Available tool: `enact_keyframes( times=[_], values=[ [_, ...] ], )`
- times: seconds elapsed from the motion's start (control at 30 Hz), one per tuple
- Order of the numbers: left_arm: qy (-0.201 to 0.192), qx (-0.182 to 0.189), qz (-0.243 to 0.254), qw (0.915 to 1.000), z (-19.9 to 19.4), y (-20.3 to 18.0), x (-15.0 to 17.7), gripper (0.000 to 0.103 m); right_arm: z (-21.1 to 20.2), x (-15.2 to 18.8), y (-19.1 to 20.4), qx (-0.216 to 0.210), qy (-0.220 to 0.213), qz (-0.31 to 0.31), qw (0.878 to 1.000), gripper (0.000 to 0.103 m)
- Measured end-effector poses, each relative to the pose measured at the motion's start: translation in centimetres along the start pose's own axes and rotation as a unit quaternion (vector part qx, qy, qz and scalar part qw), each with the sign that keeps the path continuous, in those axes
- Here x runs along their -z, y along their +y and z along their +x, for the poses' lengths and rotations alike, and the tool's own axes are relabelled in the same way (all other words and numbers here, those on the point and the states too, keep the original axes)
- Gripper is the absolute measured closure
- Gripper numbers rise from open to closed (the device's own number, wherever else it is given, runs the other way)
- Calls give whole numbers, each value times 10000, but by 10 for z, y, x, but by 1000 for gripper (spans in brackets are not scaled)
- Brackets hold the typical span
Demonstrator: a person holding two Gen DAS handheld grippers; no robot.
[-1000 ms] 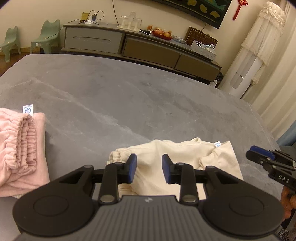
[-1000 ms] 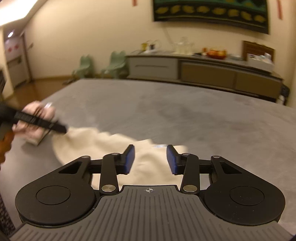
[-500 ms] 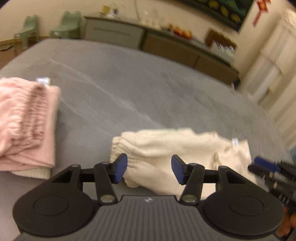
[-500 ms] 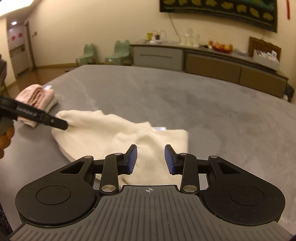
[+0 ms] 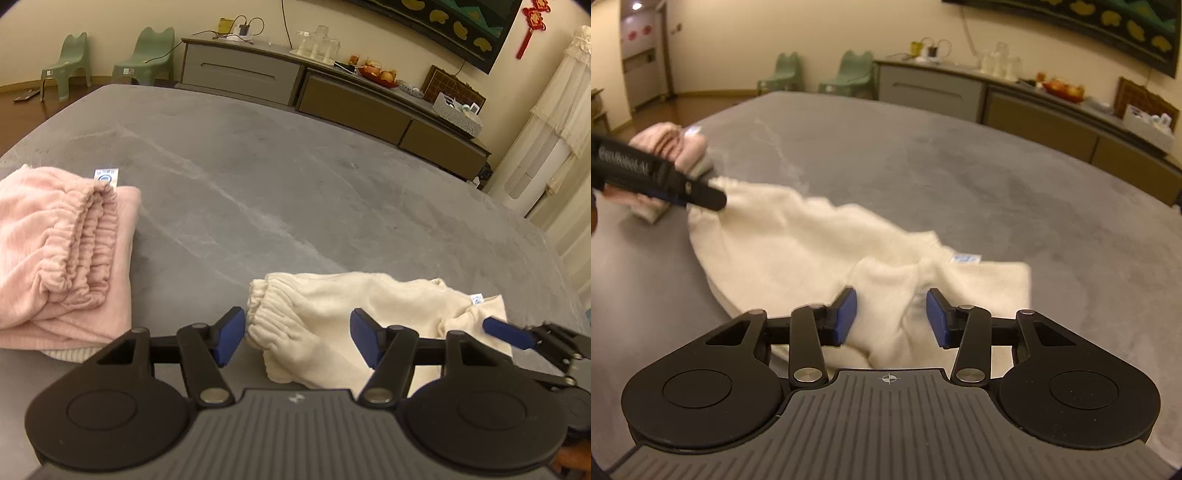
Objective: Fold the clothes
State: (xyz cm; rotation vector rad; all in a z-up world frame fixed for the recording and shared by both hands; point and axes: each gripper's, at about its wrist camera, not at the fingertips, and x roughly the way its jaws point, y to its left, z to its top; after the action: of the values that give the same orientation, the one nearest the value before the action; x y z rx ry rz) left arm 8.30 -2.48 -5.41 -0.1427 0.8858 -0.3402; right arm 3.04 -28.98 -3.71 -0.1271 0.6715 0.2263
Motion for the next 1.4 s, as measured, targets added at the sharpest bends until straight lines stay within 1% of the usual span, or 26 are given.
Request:
enact_keyframes(
  times=[0.07,0.13,0.2,0.27,0.37,0.4,0.47,0.5,0.53,0.57,0.63,0.7,0.8,0.9,0.97,1.0,1.03,1.07,1.1,1.13,1.17,1.2,1.23,1.3,1.33,1.4],
  values=[
    [-43,38,-34,10000,-3,0,-1,39,-8,-10,17,-203,-236,-167,9994,52],
    [-73,76,-63,9999,-6,1,-2,39,-12,-14,46,-469,-404,-448,9971,37],
    [-99,80,-70,9999,-8,4,-2,39,-7,-13,75,-636,-439,-844,9934,27],
    [-115,74,-76,9999,-11,6,-3,39,1,-10,101,-727,-447,-1205,9890,25],
    [-138,90,-82,9998,-15,9,-2,39,25,-3,126,-601,-372,-1580,9849,25],
    [-151,86,-85,9998,-16,9,-3,39,32,-2,130,-557,-333,-1603,9849,28],
    [-170,104,-81,9998,-19,11,-3,38,46,-1,136,-470,-231,-1599,9857,45],
    [-177,108,-90,9997,-20,13,-3,38,52,-1,138,-455,-151,-1559,9866,62],
    [-183,113,-100,9997,-20,14,-3,38,55,0,138,-475,-114,-1463,9880,75],
    [-186,128,-117,9997,-21,14,-4,38,57,-1,137,-506,-105,-1341,9896,79],
    [-195,150,-147,9996,-22,16,-4,38,56,-3,133,-536,-118,-1110,9923,93],
    [-176,192,-178,9995,-21,16,-4,37,48,-6,125,-563,-210,-897,9942,97],
    [-93,280,-276,9992,-16,14,-4,35,35,-10,109,-644,-368,-485,9961,97],
    [39,699,-721,9949,-3,19,-2,31,30,-25,91,-863,-452,-34,9952,97],
    [9,639,-672,9957,1,15,-2,30,26,-21,85,-1007,-435,144,9939,97],
    [-5,609,-648,9960,2,13,-1,36,27,-18,84,-1067,-396,155,9934,97],
    [-20,579,-623,9964,4,10,-1,50,27,-15,84,-1127,-357,166,9928,97],
    [-34,549,-599,9967,6,8,-1,80,27,-12,83,-1187,-318,177,9923,97],
    [-49,519,-574,9970,8,6,-1,80,28,-9,81,-1275,-216,182,9914,96],
    [-64,489,-550,9973,10,4,-1,80,27,-6,75,-1350,-113,259,9904,81],
    [-78,459,-525,9975,12,2,-1,81,23,-4,65,-1405,-36,386,9893,73],
    [-93,429,-501,9978,14,0,0,81,20,-2,56,-1459,41,512,9880,57],
    [-107,399,-476,9980,15,-3,0,81,14,-1,44,-1489,27,704,9863,55],
    [-137,339,-427,9984,19,-7,0,81,3,-1,22,-1347,-132,1053,9852,57],
    [-151,309,-402,9986,21,-9,0,81,-2,-1,11,-1254,-212,1211,9845,61],
    [-180,249,-353,9989,25,-13,1,81,10,5,2,-821,38,1158,9899,72]
  ],
)
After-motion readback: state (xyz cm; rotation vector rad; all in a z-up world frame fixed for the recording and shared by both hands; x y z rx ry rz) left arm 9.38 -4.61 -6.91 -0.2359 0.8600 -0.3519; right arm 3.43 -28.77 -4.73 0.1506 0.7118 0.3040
